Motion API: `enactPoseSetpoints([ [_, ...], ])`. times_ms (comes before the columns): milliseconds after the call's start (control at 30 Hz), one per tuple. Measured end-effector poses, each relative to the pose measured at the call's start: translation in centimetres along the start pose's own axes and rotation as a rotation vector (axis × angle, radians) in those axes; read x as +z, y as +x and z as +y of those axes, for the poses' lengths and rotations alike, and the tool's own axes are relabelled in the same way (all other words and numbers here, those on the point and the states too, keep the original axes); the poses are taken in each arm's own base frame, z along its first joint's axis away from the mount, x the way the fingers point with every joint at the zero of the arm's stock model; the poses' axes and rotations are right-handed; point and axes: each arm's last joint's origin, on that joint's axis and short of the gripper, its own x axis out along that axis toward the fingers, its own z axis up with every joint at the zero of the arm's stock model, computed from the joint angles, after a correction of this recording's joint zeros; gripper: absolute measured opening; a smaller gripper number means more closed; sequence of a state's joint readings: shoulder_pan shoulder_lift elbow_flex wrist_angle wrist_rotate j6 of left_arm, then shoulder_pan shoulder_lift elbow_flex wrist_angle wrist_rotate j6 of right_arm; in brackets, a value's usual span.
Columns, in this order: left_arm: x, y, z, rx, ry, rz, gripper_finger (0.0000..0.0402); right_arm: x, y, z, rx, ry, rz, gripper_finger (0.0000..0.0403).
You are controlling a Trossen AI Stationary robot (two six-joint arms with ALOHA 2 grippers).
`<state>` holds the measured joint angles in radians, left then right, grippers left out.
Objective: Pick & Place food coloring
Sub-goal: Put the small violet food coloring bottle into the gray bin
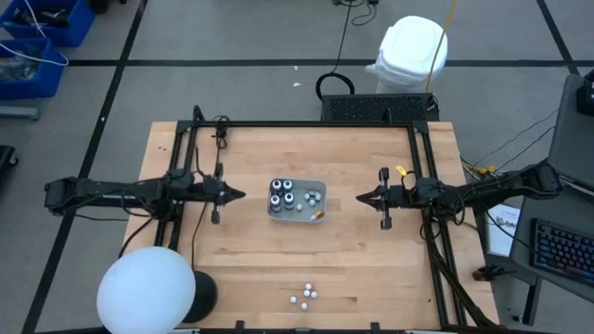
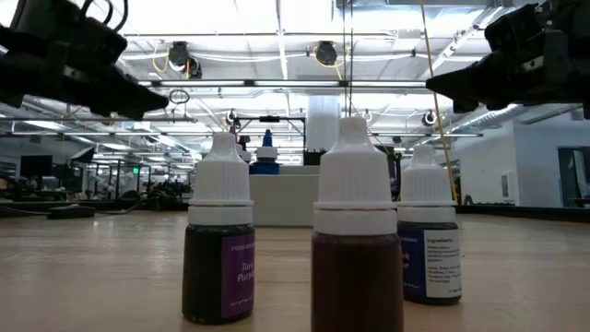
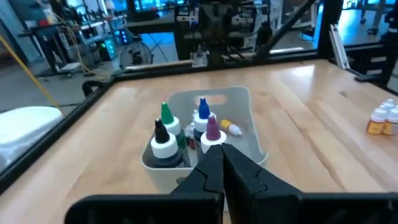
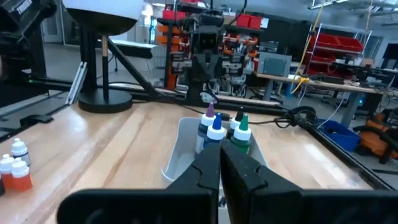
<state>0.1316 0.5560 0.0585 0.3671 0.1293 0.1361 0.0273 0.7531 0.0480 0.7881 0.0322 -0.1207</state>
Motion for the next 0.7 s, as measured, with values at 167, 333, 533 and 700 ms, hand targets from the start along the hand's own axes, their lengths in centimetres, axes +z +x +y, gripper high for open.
enactPoseSetpoints([
  [167, -1.2, -0.1, -0.3, 0.047, 0.011, 0.008, 0.0005, -0.1, 0.0, -0.1, -0.026, -0.009, 0.016, 0.0004],
  [333, -0.9, -0.1, -0.4, 0.057, 0.004, -0.009, 0.0004, -0.1, 0.0, -0.1, -0.028, -0.006, 0.017, 0.0004],
  [533, -1.0, -0.2, 0.0, 0.163, -0.08, -0.003, 0.0033, 0.4, 1.1, 0.2, -0.022, -0.03, 0.163, 0.0001],
  [700, -0.9, -0.2, 0.1, 0.225, -0.048, -0.001, 0.0039, 5.2, 5.0, 2.4, 0.048, -0.082, 0.342, 0.0],
])
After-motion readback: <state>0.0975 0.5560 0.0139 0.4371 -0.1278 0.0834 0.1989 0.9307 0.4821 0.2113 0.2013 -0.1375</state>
